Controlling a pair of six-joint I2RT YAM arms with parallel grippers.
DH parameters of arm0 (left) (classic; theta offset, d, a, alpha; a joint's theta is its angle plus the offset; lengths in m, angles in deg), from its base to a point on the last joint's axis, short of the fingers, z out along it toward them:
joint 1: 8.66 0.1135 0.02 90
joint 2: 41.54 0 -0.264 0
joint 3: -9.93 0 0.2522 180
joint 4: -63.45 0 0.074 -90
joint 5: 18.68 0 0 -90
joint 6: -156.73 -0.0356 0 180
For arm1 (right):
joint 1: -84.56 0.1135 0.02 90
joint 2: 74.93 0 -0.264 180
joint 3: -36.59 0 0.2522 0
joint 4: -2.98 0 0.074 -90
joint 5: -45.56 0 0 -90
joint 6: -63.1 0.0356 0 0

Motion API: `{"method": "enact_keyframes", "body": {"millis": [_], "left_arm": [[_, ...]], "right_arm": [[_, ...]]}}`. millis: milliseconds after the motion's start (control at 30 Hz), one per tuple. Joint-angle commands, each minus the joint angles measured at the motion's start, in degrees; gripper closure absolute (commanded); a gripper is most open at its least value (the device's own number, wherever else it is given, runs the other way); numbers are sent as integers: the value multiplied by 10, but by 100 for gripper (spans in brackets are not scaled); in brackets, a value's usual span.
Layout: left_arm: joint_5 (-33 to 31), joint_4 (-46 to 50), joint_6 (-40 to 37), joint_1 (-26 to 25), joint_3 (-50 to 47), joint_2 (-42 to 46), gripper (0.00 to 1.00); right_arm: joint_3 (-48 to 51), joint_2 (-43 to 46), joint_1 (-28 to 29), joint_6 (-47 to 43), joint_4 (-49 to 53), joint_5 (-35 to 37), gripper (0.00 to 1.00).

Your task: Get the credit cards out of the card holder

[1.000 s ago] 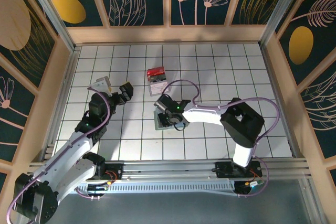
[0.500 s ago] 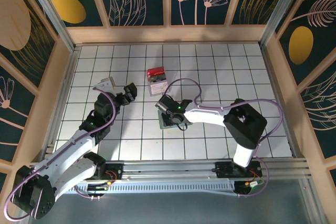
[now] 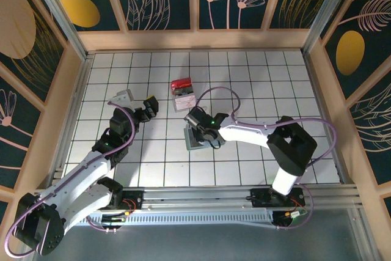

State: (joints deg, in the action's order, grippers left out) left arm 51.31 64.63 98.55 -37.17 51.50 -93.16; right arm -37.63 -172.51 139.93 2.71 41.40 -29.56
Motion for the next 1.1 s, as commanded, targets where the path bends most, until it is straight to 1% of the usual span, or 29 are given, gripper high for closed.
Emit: {"method": "enact_keyframes", "body": {"millis": [0,400,700,800,900,1067], "left_arm": [[-2,2,-10,-2,22,-5,1],[36,-2,-26,-10,32,-46,1],[37,-9,-25,-32,44,-84,1],[17,7,-24,-56,52,-95,1],[-23,35,-18,-95,66,-110,1],[-75,73,34,-161,85,-134,1]], "right_arm": [[19,28,-10,18,18,21,55],[63,61,-50,23,-4,-13,61],[101,103,-87,22,-28,-41,68],[116,117,-99,19,-42,-50,69],[133,136,-112,12,-59,-60,70],[151,177,-133,4,-75,-60,73]]}}
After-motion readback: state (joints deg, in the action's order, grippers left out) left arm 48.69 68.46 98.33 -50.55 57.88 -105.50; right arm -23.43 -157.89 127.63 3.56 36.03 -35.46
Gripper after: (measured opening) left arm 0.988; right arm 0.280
